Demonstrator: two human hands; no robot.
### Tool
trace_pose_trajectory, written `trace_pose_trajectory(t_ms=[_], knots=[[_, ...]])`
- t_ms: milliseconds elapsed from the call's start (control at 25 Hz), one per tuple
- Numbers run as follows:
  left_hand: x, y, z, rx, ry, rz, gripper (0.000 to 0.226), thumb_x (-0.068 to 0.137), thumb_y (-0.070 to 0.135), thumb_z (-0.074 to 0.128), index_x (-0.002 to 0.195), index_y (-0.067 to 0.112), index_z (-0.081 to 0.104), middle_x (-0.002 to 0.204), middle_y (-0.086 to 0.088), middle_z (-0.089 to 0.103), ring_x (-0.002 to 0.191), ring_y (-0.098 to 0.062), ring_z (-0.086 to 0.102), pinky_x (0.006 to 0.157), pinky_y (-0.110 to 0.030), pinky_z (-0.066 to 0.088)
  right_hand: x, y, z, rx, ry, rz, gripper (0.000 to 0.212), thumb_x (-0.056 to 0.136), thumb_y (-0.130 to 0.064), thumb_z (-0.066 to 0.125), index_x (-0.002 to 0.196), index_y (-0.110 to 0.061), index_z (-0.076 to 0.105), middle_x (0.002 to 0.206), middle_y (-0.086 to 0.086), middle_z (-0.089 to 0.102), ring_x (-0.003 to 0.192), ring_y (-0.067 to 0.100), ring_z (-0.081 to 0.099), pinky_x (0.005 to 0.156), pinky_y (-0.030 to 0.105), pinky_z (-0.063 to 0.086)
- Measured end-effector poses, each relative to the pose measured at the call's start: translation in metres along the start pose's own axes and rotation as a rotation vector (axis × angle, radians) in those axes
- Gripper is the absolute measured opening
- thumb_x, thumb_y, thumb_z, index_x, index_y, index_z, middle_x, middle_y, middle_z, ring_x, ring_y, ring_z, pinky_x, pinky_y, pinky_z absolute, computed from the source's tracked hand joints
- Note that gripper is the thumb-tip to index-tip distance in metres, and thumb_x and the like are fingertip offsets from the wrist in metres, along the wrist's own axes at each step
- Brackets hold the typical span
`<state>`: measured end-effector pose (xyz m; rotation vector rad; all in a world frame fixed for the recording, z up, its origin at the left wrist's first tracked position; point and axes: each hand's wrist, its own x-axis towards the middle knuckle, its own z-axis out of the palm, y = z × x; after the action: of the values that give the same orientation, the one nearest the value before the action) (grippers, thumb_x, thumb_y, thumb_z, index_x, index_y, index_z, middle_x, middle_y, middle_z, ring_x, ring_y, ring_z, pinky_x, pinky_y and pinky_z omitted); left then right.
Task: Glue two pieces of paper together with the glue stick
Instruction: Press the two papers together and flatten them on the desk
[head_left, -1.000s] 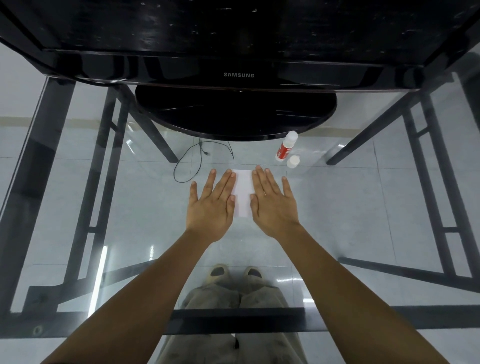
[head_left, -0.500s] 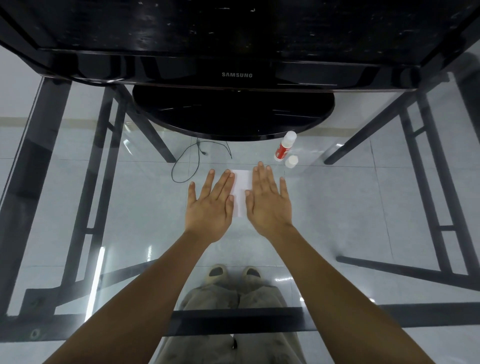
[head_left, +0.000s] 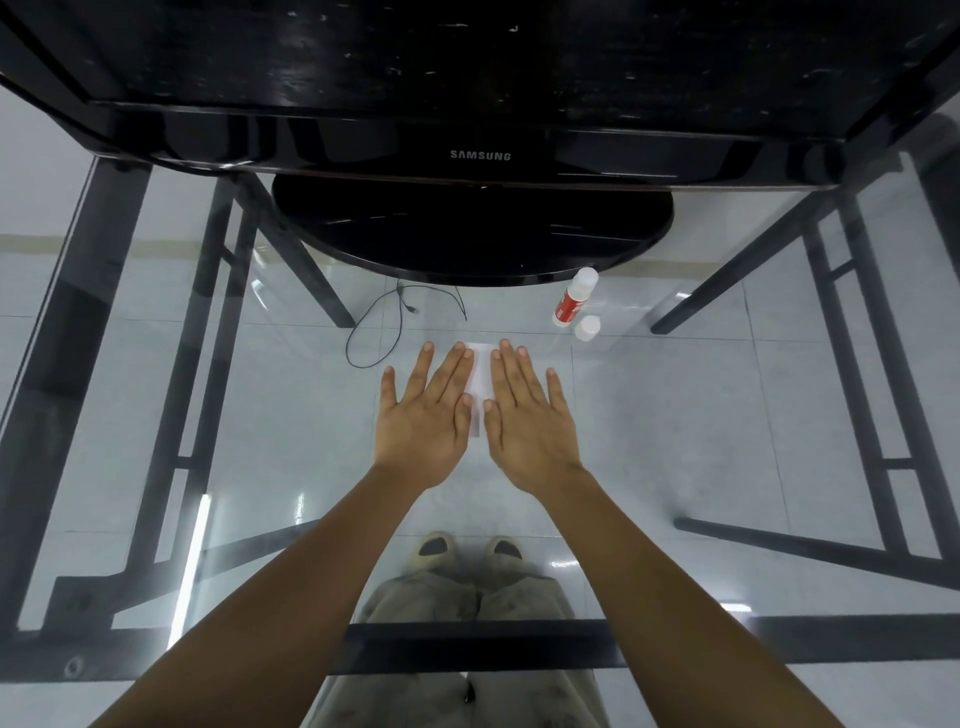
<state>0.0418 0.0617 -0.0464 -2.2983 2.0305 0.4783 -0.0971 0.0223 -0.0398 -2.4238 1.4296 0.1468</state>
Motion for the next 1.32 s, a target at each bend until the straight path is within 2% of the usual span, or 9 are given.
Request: trace_pose_trajectory(t_ms=[120,280,400,520,720,840,1000,1200,1320], knots=[[0.000,-0.002,0.001,0.010,0.009,0.004,0.054,0.094,0.041,-0.003,0.144,0.027,-0.017,0.157,0.012,-0.008,0.143,-0.016,-0.016,0.114,-0.048,-0.005,-0.004,0.013,0.004,-0.075,0.007,0.004,0.064,0.085,-0.043,-0.013,0.143,-0.017,-0.018,0.158,0.001,-0.011,0.141,0.014,-0.018,0.109,0.037,-0.017],[0.000,-0.002,0.002,-0.008,0.016,0.001,0.051,0.095,0.040,0.000,0.141,0.029,-0.020,0.157,0.013,-0.007,0.143,-0.015,-0.016,0.115,-0.049,-0.003,-0.009,0.029,0.002,-0.108,0.020,0.040,0.066,0.086,-0.045,-0.016,0.145,-0.017,-0.012,0.158,0.001,-0.005,0.145,0.019,-0.008,0.111,0.038,-0.014],[0.000,-0.001,0.000,-0.015,0.010,-0.001,0.051,0.096,0.039,0.001,0.140,0.029,-0.020,0.157,0.013,-0.008,0.143,-0.015,-0.016,0.115,-0.049,-0.003,-0.004,0.019,0.000,-0.031,0.019,0.052,0.065,0.087,-0.045,-0.013,0.145,-0.016,-0.014,0.158,0.002,-0.009,0.143,0.017,-0.014,0.111,0.036,-0.015],[0.000,0.000,0.001,-0.008,0.011,-0.005,0.051,0.096,0.039,0.003,0.141,0.028,-0.020,0.157,0.013,-0.009,0.143,-0.015,-0.017,0.115,-0.049,-0.004,0.000,0.010,0.002,-0.023,0.001,-0.025,0.062,0.088,-0.044,-0.011,0.142,-0.017,-0.017,0.158,0.001,-0.010,0.137,0.012,-0.022,0.110,0.035,-0.017],[0.000,0.001,0.005,0.006,0.034,-0.005,0.051,0.096,0.040,0.002,0.140,0.028,-0.022,0.157,0.011,-0.009,0.138,-0.013,-0.023,0.114,-0.047,-0.007,0.001,0.011,0.005,-0.033,-0.004,-0.023,0.061,0.088,-0.043,-0.009,0.144,-0.018,-0.015,0.158,0.000,-0.009,0.136,0.010,-0.022,0.109,0.035,-0.018],[-0.001,-0.001,0.005,-0.008,0.050,-0.001,0.052,0.093,0.041,-0.002,0.141,0.028,-0.018,0.157,0.011,-0.005,0.138,-0.012,-0.021,0.114,-0.047,-0.006,0.003,0.011,0.007,-0.044,0.002,-0.025,0.063,0.088,-0.043,-0.005,0.146,-0.018,-0.011,0.158,0.000,-0.007,0.136,0.010,-0.022,0.107,0.034,-0.021],[-0.001,-0.002,0.007,-0.006,0.064,0.012,0.052,0.096,0.040,0.006,0.143,0.026,-0.012,0.157,0.010,-0.001,0.139,-0.012,-0.019,0.114,-0.048,-0.003,0.003,0.013,0.006,-0.039,0.000,-0.046,0.064,0.088,-0.042,-0.005,0.147,-0.018,-0.007,0.158,0.000,-0.005,0.143,0.014,-0.011,0.109,0.035,-0.017],[-0.001,-0.002,0.007,-0.006,0.066,0.015,0.054,0.095,0.041,0.005,0.146,0.024,-0.005,0.157,0.010,0.001,0.140,-0.013,-0.016,0.114,-0.049,-0.003,0.004,0.015,0.004,-0.034,-0.004,-0.067,0.065,0.089,-0.045,-0.008,0.147,-0.017,-0.005,0.158,0.000,-0.004,0.144,0.014,-0.008,0.110,0.035,-0.015],[-0.001,-0.003,0.006,-0.016,0.077,0.023,0.055,0.095,0.041,0.007,0.147,0.024,0.002,0.157,0.009,0.007,0.144,-0.017,-0.006,0.114,-0.050,0.000,0.004,0.014,0.001,-0.053,0.000,-0.075,0.065,0.088,-0.045,-0.011,0.147,-0.017,-0.007,0.158,0.000,-0.005,0.144,0.015,-0.008,0.110,0.035,-0.015]])
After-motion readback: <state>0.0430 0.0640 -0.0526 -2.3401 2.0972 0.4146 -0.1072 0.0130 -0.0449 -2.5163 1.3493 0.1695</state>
